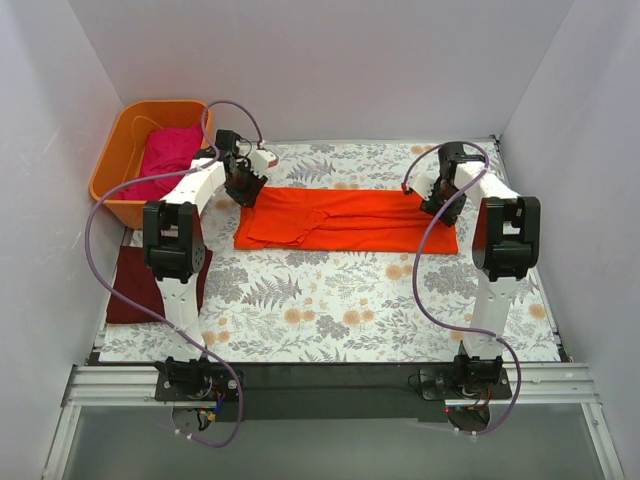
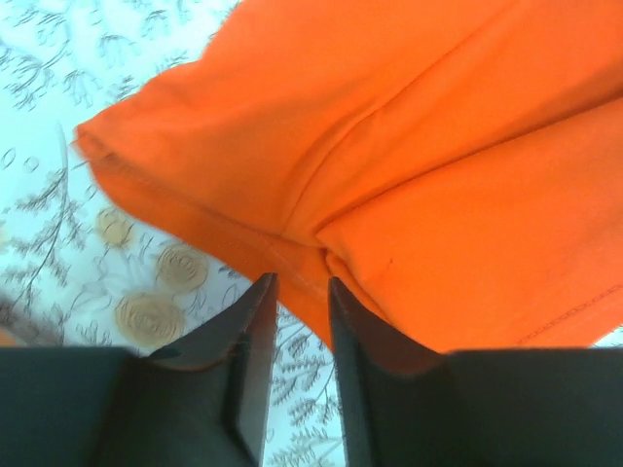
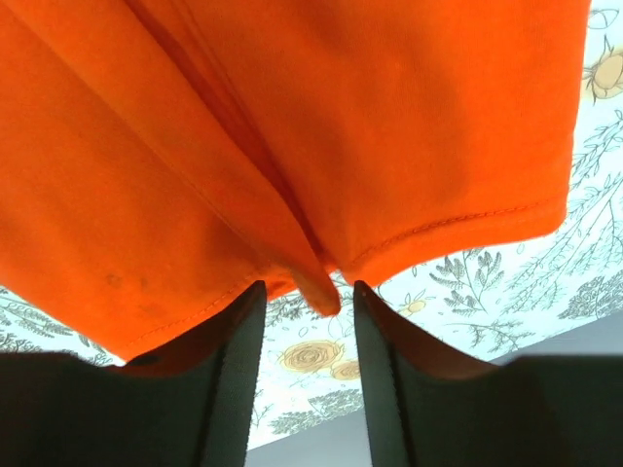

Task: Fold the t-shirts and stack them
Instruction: Fold the tshirt

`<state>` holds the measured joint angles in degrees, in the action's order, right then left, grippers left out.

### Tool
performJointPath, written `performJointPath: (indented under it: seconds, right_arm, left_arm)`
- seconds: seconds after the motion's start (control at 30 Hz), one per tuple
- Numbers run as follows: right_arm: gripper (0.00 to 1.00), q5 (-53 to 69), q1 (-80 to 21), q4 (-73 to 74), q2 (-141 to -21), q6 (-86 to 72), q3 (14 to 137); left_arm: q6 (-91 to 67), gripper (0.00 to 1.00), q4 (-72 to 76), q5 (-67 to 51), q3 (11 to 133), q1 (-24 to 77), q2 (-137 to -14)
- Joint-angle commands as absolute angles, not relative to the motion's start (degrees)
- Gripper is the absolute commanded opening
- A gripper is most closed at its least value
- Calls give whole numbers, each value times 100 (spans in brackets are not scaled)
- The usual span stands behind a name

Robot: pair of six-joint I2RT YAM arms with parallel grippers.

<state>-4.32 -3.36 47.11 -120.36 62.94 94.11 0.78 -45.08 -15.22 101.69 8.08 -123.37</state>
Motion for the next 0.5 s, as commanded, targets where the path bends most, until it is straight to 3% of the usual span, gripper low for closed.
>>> performJointPath:
  seconds: [0.0, 0.2, 0.23, 0.33, 0.47]
  right_arm:
    - [50, -300, -150, 5158, -11585, 5907, 9825]
    - [52, 658, 369, 6317, -11215, 4845, 9783]
    - [52, 790, 439, 6406, -11197, 4730, 9669]
    - [53, 1230, 632, 6530, -11144, 4334, 9256]
    - [51, 1485, 764, 6548, -11276, 3877, 9097]
  left_arm:
    - [-570, 32, -4955, -1773, 10590, 510, -12015]
    - [-791, 43, -5843, -2417, 10206, 246, -11286]
    - [-791, 51, -5862, -2460, 10056, 237, -11216]
    - [-800, 60, -5784, -2426, 9511, 220, -11022]
    - [-914, 65, -5923, -2364, 9395, 220, -11206]
